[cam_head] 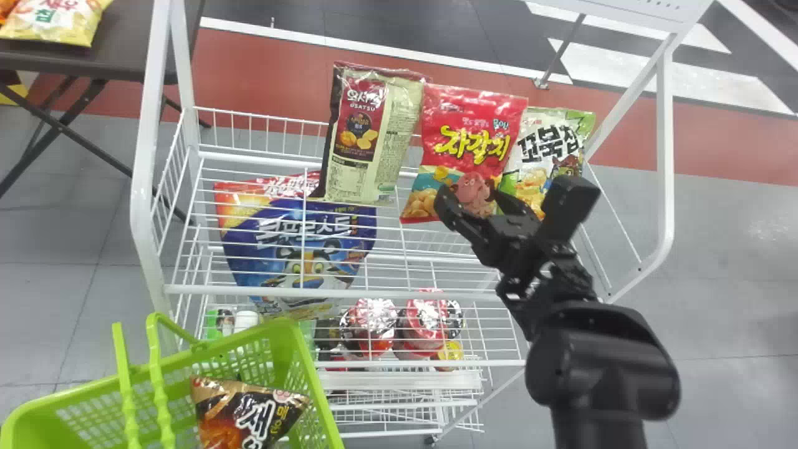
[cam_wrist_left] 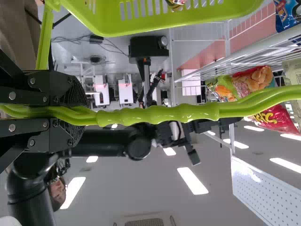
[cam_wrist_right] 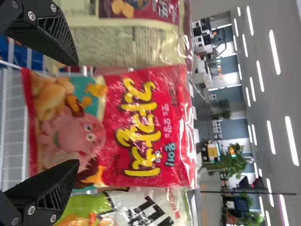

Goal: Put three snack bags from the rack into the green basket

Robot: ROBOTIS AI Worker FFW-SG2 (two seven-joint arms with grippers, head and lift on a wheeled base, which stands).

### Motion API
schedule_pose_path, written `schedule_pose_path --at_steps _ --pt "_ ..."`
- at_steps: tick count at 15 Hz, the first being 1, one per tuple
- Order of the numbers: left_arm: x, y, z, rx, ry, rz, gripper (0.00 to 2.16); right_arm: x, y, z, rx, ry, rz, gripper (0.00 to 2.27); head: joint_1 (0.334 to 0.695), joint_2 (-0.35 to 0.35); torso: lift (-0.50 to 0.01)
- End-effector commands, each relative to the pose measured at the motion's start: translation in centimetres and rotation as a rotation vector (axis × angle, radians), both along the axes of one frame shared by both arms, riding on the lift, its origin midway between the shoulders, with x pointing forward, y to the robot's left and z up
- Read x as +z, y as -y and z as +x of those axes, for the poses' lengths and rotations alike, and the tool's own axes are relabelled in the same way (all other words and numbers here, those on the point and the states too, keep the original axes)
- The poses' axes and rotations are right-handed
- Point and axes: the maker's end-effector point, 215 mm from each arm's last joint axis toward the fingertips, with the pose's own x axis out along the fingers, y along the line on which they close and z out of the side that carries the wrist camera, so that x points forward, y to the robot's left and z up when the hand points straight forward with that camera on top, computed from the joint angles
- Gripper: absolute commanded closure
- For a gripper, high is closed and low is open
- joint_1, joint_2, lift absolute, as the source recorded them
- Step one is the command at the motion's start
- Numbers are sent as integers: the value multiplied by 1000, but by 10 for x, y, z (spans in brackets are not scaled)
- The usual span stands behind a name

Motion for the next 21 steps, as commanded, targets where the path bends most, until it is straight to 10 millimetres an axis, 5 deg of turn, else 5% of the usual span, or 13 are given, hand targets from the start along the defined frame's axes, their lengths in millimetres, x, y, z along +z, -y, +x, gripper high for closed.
schedule_pose_path --at_steps 1,3,5,6,13,17,21 --pt "-2 0 -1 1 -5 0 2148 -17 2 29 -6 -31 -15 255 695 -315 0" --pt "-1 -1 -2 2 -6 -3 2148 -18 -7 37 34 -29 -15 788 695 -310 0" --pt "-3 -1 -3 3 -11 -2 2148 -14 -18 34 52 0 -17 2067 695 -292 0" --pt "-3 -1 -3 3 -10 -3 2148 -14 -17 30 45 10 -21 2213 695 -287 0" --pt "-4 0 -3 3 -13 -2 2148 20 -11 2 39 100 -25 2250 695 -293 0" --pt "-3 1 -3 1 -9 -4 2148 55 -35 -52 74 97 30 2253 695 -296 0" --pt "-3 1 -3 1 -9 -6 2148 63 -54 -124 111 -2 118 2250 695 -294 0"
